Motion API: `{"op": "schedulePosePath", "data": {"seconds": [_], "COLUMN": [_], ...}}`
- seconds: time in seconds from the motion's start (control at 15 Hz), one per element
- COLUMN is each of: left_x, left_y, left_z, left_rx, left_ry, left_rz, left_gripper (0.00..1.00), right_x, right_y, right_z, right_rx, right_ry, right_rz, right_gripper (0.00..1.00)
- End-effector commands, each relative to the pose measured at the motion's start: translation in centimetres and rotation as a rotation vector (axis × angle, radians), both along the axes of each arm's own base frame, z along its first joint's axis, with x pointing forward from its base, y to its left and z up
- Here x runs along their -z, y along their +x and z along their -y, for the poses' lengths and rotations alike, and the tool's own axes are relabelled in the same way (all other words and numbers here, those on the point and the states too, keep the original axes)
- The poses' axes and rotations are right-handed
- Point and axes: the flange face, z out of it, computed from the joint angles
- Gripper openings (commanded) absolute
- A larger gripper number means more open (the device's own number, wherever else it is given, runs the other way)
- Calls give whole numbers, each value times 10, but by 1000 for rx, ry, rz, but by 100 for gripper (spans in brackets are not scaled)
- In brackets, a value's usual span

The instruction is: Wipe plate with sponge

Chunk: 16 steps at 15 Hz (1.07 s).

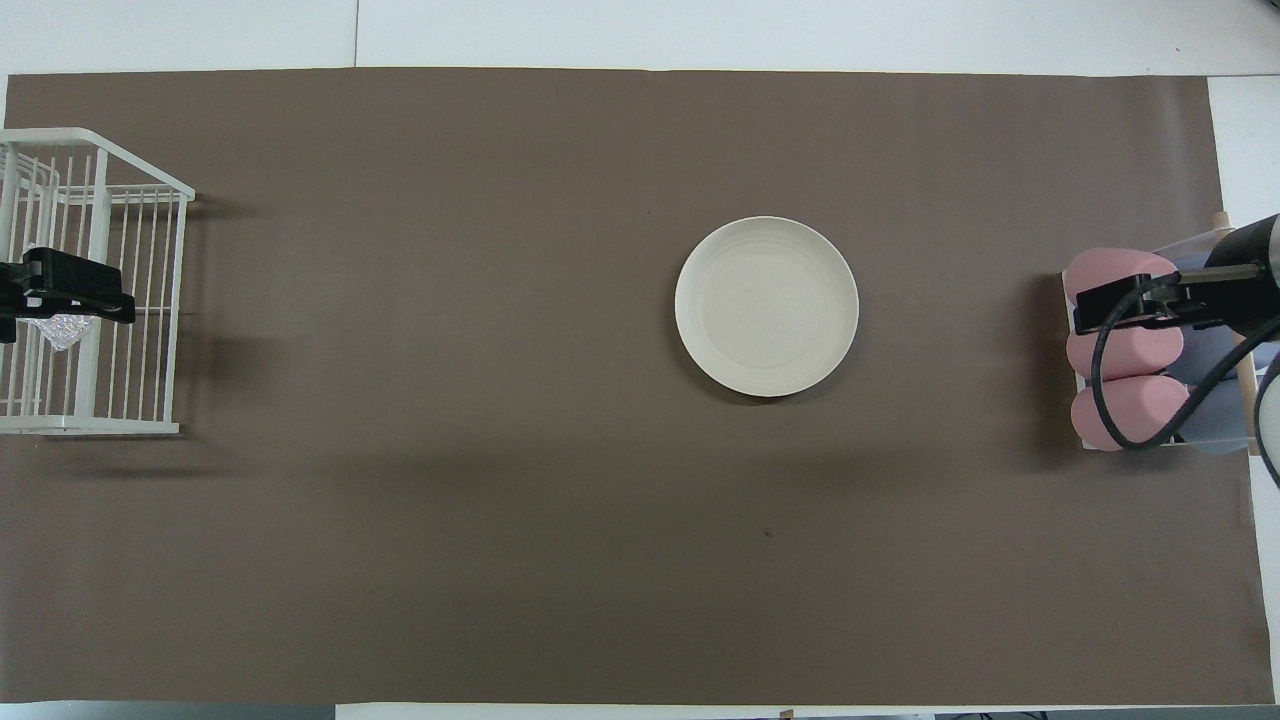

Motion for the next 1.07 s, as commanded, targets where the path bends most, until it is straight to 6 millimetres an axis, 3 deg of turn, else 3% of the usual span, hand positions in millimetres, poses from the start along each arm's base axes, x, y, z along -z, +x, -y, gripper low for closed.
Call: {"op": "schedulePosePath", "data": {"seconds": [0.0,0.74,0.94,1.0], "left_x": [-1,-3,11,30], "left_y": [-8,-7,0,5], "left_z": [0,1,10,27], "left_rx": [0,-46,-79,-30], "left_ry": [-12,-8,91,170], "left_rz": [17,36,44,24], "left_gripper": [100,100,100,100], "right_x": [0,0,1,1], "right_y": [-2,-2,-2,-2], "right_z": [-9,-10,-10,-10], "right_rx": [8,20,21,21], "right_ry": [5,5,5,5], "right_rz": [11,13,13,13], "right_gripper": [100,100,100,100]}}
